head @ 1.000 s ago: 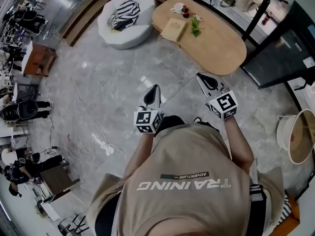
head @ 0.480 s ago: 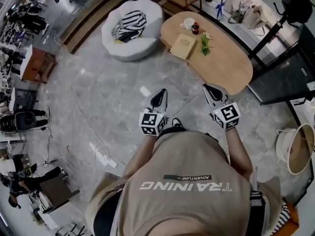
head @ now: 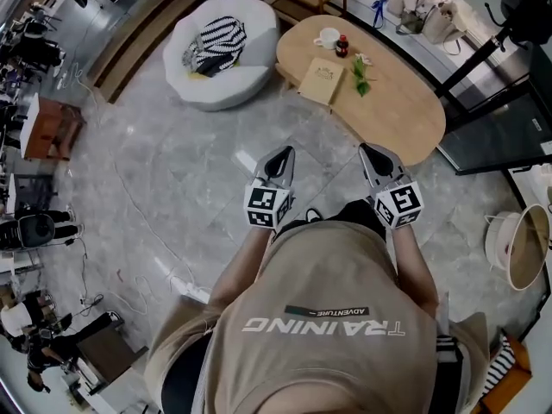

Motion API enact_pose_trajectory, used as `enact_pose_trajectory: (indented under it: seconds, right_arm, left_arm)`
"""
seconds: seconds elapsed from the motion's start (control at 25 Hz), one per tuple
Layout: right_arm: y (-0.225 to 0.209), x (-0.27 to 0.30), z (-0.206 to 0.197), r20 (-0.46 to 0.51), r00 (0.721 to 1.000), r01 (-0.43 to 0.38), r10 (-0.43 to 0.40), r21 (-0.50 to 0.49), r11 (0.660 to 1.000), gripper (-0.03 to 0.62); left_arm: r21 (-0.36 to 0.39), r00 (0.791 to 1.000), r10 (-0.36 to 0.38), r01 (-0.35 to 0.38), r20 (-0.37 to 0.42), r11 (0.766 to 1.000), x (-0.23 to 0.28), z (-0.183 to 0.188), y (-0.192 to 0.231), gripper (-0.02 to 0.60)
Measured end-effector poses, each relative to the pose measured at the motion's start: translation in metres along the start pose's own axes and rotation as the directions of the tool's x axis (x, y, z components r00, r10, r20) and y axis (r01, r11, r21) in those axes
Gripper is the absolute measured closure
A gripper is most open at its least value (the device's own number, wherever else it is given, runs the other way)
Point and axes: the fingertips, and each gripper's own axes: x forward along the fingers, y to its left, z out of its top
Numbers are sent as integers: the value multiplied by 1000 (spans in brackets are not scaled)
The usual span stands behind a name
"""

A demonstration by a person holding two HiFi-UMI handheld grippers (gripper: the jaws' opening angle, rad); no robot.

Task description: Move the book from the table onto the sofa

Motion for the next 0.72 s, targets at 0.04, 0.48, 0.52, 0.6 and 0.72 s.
enact_pose_trajectory:
  seconds: [0.04,0.48,0.52,0.6,0.72]
  right_arm:
    - [1,4,-5,-11,1000,-1,1,17,1000,589]
    - [-26,47,-12,-71,996,-61,60,-9,998,589]
    - [-33,52,-15,-70,995,-66,66,1,998,589]
    - [-52,66,-16,-68,995,-74,76,22,997,589]
    - [-82,92,-4,-54,994,-95,95,11,995,589]
  left_arm:
    - [-15,1000,5,-5,-8,1000,1,-4,6,591]
    - [-156,997,31,-42,-71,987,36,-31,34,591]
    - [-152,997,36,-46,-73,987,42,-29,36,591]
    - [-146,996,50,-61,-76,987,57,-19,42,591]
    - [-118,996,51,-60,-74,991,83,4,51,591]
